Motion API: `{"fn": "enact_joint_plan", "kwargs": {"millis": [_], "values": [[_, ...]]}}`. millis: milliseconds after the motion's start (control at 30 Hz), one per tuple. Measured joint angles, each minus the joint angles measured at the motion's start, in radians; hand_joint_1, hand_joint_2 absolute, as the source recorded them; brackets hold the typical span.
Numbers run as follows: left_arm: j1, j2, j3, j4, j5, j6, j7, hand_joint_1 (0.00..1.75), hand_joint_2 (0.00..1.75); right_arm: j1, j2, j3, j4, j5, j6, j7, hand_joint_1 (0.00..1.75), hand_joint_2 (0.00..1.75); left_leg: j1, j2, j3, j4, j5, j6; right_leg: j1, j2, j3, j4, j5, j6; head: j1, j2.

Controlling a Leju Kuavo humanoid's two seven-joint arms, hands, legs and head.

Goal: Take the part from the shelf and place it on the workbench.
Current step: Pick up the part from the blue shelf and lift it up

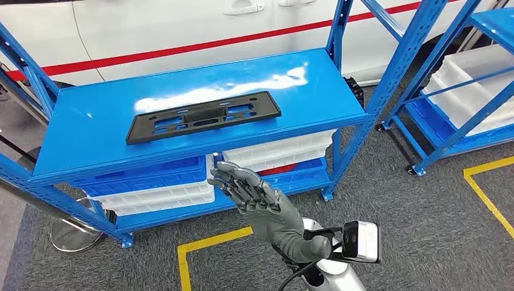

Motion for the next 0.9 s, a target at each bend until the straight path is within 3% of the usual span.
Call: {"fn": "enact_joint_plan", "kwargs": {"millis": [67, 100, 133, 200, 233, 267, 367, 433, 533, 567, 600, 633, 700, 767, 833, 900], "values": [[-0.001, 0.0, 0.0, 0.0, -0.001, 0.001, 0.002, 0.0, 0.0, -0.001, 0.0, 0.0, 0.0, -0.001, 0.002, 0.0, 0.0, 0.0, 0.002, 0.001, 0.011, -0.008, -0.001, 0.002, -0.002, -0.001, -0.011, 0.028, -0.009, 0.004, 0.001, 0.0], [-0.002, 0.0, 0.0, 0.0, -0.002, 0.002, 0.004, 0.0, 0.0, -0.002, -0.001, 0.0, 0.0, -0.002, 0.004, 0.0, 0.0, 0.0, 0.003, 0.001, 0.021, -0.013, -0.005, 0.004, -0.005, -0.002, -0.056, 0.098, -0.035, 0.01, 0.002, 0.0], [-0.003, -0.001, 0.0, 0.0, -0.004, 0.003, 0.007, 0.0, 0.0, -0.003, -0.001, 0.0, 0.0, -0.004, 0.006, 0.0, 0.0, 0.0, 0.005, 0.001, 0.038, -0.017, -0.015, 0.005, -0.011, -0.004, -0.098, 0.135, -0.027, 0.018, 0.003, 0.0], [-0.005, -0.002, 0.0, 0.0, -0.008, 0.003, 0.01, 0.0, 0.0, -0.005, -0.003, 0.0, 0.001, -0.007, 0.008, 0.0, 0.0, 0.0, 0.006, 0.0, 0.065, -0.014, -0.042, -0.003, -0.018, -0.011, -0.15, 0.109, 0.026, 0.026, 0.005, 0.0], [-0.005, -0.002, 0.0, 0.0, -0.009, 0.002, 0.01, 0.0, 0.0, -0.006, -0.003, 0.0, 0.001, -0.008, 0.008, 0.0, 0.0, 0.0, 0.006, 0.0, 0.073, -0.012, -0.053, -0.012, -0.018, -0.014, -0.137, 0.042, 0.071, 0.021, 0.006, 0.0], [-0.006, -0.002, 0.0, 0.0, -0.01, 0.001, 0.01, 0.0, 0.0, -0.006, -0.004, 0.0, 0.001, -0.008, 0.007, 0.001, 0.0, 0.0, 0.006, 0.0, 0.077, -0.007, -0.06, -0.02, -0.015, -0.016, -0.128, 0.007, 0.085, 0.013, 0.007, 0.0], [-0.006, -0.001, 0.0, 0.0, -0.012, 0.001, 0.008, 0.0, 0.0, -0.005, -0.004, -0.001, 0.0, -0.009, 0.005, 0.001, 0.0, 0.0, 0.006, 0.003, 0.079, 0.018, -0.073, -0.039, -0.015, -0.011, -0.118, 0.003, 0.079, -0.015, 0.009, 0.0], [-0.008, -0.001, -0.001, 0.0, -0.012, 0.003, 0.006, 0.0, 0.0, -0.005, -0.004, -0.001, 0.0, -0.009, 0.004, 0.001, 0.0, 0.0, 0.01, 0.003, 0.048, 0.085, -0.102, -0.045, -0.015, -0.01, -0.1, 0.001, 0.069, -0.028, 0.006, 0.0], [-0.005, -0.001, -0.001, 0.0, -0.013, 0.005, 0.003, 0.0, 0.0, 0.0, -0.004, 0.0, 0.0, -0.008, 0.001, 0.0, 0.0, 0.0, 0.012, 0.002, -0.066, 0.261, -0.165, -0.051, -0.011, -0.009, -0.079, 0.0, 0.05, -0.034, 0.004, 0.0], [-0.002, -0.001, -0.001, 0.0, -0.014, 0.006, 0.002, 0.0, 0.0, 0.003, -0.004, 0.0, 0.0, -0.008, 0.0, 0.0, 0.0, 0.0, 0.012, 0.002, -0.094, 0.288, -0.167, -0.052, -0.01, -0.008, -0.07, 0.001, 0.042, -0.034, 0.004, 0.0], [0.0, -0.001, -0.001, 0.0, -0.014, 0.007, 0.001, 0.0, 0.0, 0.005, -0.004, 0.0, 0.0, -0.007, -0.001, 0.0, 0.0, 0.0, 0.012, 0.002, -0.107, 0.28, -0.152, -0.051, -0.009, -0.006, -0.058, 0.001, 0.033, -0.033, 0.004, 0.0], [0.002, -0.001, -0.001, 0.0, -0.015, 0.008, 0.001, 0.0, 0.0, 0.006, -0.004, 0.0, 0.0, -0.006, -0.002, 0.001, 0.0, 0.0, 0.012, 0.002, -0.102, 0.236, -0.12, -0.049, -0.008, -0.004, -0.044, 0.001, 0.023, -0.031, 0.004, 0.0], [0.004, -0.001, 0.0, 0.001, -0.015, 0.011, 0.0, 0.0, 0.0, 0.006, -0.004, 0.0, 0.0, -0.008, -0.007, 0.009, 0.0, 0.0, 0.008, 0.002, -0.074, 0.108, -0.027, -0.038, -0.007, -0.003, -0.018, 0.001, 0.001, -0.026, 0.005, 0.0], [0.004, 0.0, 0.0, 0.001, -0.015, 0.014, 0.0, 0.0, 0.0, 0.006, -0.003, -0.001, 0.0, -0.018, -0.016, 0.028, 0.0, 0.0, 0.001, 0.004, -0.056, 0.034, 0.018, -0.027, -0.008, -0.002, -0.004, -0.003, -0.015, -0.014, 0.006, 0.0], [0.002, 0.0, 0.0, 0.002, -0.015, 0.017, 0.001, 0.0, 0.0, 0.003, -0.001, -0.001, -0.002, -0.029, -0.022, 0.046, 0.0, 0.0, -0.003, 0.003, -0.041, 0.019, 0.007, -0.016, -0.009, -0.001, 0.004, 0.007, -0.015, 0.001, 0.006, 0.0], [0.001, -0.001, 0.0, 0.002, -0.015, 0.018, 0.002, 0.0, 0.0, -0.002, 0.001, -0.001, -0.004, -0.035, -0.025, 0.055, 0.0, 0.0, 0.0, 0.0, -0.009, 0.005, -0.005, -0.003, -0.011, -0.004, -0.02, 0.074, 0.008, 0.012, 0.007, 0.0]]}}
